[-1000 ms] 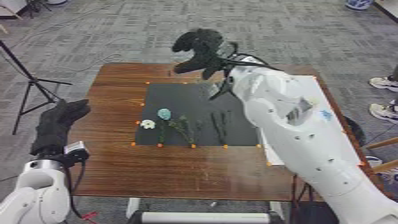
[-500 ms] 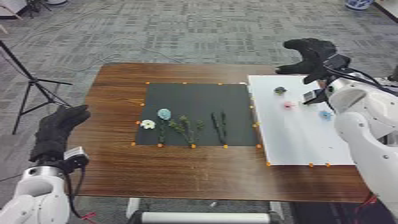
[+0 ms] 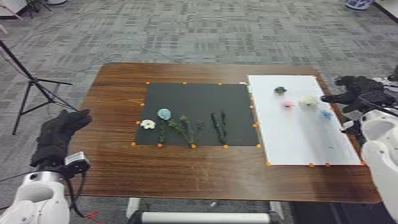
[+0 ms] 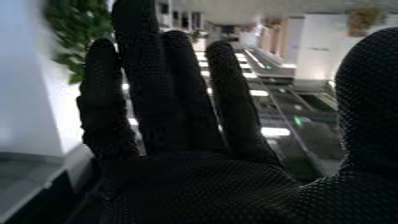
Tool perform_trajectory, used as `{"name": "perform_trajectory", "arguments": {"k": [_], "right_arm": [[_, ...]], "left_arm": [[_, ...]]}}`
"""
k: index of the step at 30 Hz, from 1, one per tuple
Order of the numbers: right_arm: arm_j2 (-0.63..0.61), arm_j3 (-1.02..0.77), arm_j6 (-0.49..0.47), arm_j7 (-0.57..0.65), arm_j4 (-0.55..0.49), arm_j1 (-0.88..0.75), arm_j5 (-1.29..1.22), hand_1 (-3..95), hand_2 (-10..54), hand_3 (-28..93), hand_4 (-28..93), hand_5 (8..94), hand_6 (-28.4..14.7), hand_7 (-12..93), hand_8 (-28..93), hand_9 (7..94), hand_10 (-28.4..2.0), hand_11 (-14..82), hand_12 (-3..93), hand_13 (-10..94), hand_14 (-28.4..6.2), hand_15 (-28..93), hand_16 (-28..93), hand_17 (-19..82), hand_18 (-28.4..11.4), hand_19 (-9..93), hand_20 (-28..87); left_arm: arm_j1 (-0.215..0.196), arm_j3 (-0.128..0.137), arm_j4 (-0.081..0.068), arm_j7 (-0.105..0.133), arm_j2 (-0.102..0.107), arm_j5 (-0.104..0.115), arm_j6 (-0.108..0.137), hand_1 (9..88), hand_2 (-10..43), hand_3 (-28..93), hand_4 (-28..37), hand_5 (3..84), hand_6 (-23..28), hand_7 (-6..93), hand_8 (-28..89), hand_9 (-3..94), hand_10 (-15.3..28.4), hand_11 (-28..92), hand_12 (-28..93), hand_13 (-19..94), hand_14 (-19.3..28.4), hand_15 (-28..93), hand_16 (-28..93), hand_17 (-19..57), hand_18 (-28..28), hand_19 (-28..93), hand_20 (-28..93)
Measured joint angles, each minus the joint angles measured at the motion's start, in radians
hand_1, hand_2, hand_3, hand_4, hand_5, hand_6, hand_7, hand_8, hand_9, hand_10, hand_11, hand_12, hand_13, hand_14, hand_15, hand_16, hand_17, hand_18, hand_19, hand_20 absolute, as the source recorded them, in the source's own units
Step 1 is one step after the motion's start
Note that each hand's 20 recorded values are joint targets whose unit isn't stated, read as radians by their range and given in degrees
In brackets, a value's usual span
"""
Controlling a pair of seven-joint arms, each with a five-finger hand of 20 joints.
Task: Arrange flowers
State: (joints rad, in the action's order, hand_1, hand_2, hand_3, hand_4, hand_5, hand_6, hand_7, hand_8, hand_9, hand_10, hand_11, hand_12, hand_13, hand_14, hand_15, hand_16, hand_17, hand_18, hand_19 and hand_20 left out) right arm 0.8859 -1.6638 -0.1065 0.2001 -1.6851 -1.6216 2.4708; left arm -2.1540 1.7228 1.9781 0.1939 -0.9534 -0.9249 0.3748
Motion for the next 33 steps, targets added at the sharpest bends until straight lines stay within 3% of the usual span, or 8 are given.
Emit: {"name": "perform_trajectory", "arguments": {"k": [15,20,30,33], "right_arm": [[0.056,0.001,0.0,0.002,0.107,-0.012,0.032,23.8,-9.5,69,-26,53.5,-2.4,17,-9,64.9,-15.0,16.4,18.3,64,-14.2,48,27,29,-23.5,68,49],[0.063,0.02,0.002,0.001,0.14,0.01,0.056,26.2,-9.5,70,-27,56.9,-1.3,18,-10,68.7,-13.5,18.4,18.7,66,-13.2,50,28,31,-23.2,71,50],[0.068,0.071,0.017,0.002,0.169,0.032,0.089,38.5,-9.5,70,-27,66.6,1.8,23,-11,78.4,-11.9,21.9,19.3,73,-10.7,54,30,35,-23.1,77,52],[0.068,0.083,0.031,0.007,0.172,0.034,0.096,48.1,-9.5,63,-26,71.1,2.0,25,0,82.8,-11.5,21.9,19.7,75,-10.0,54,31,37,-23.1,79,52]], "left_arm": [[-0.007,-0.001,0.011,0.001,-0.009,-0.003,-0.008,22.9,29.8,65,-28.3,58.2,2.1,16.9,-8,57.4,14.7,21,11,42,16.5,19,-3,9.3,9.5,4,17],[-0.007,-0.005,0.012,0.001,-0.012,-0.004,-0.008,22.8,29.8,65,-28.3,58.2,2.2,16.8,-8,57.3,14.7,21,11,42,16.5,19,-3,9.3,9.6,4,17],[-0.005,-0.014,0.012,0.001,-0.019,-0.005,-0.01,23.0,29.6,65,-28.3,58.2,2.2,16.8,-8,57.3,14.7,21,11,42,16.5,19,-3,9.2,9.6,5,17],[-0.005,-0.013,0.012,0.001,-0.019,-0.005,-0.011,23.1,29.5,65,-28.3,58.1,2.2,16.8,-8,57.3,14.7,21,11,42,16.5,20,-3,9.1,9.7,5,17]]}}
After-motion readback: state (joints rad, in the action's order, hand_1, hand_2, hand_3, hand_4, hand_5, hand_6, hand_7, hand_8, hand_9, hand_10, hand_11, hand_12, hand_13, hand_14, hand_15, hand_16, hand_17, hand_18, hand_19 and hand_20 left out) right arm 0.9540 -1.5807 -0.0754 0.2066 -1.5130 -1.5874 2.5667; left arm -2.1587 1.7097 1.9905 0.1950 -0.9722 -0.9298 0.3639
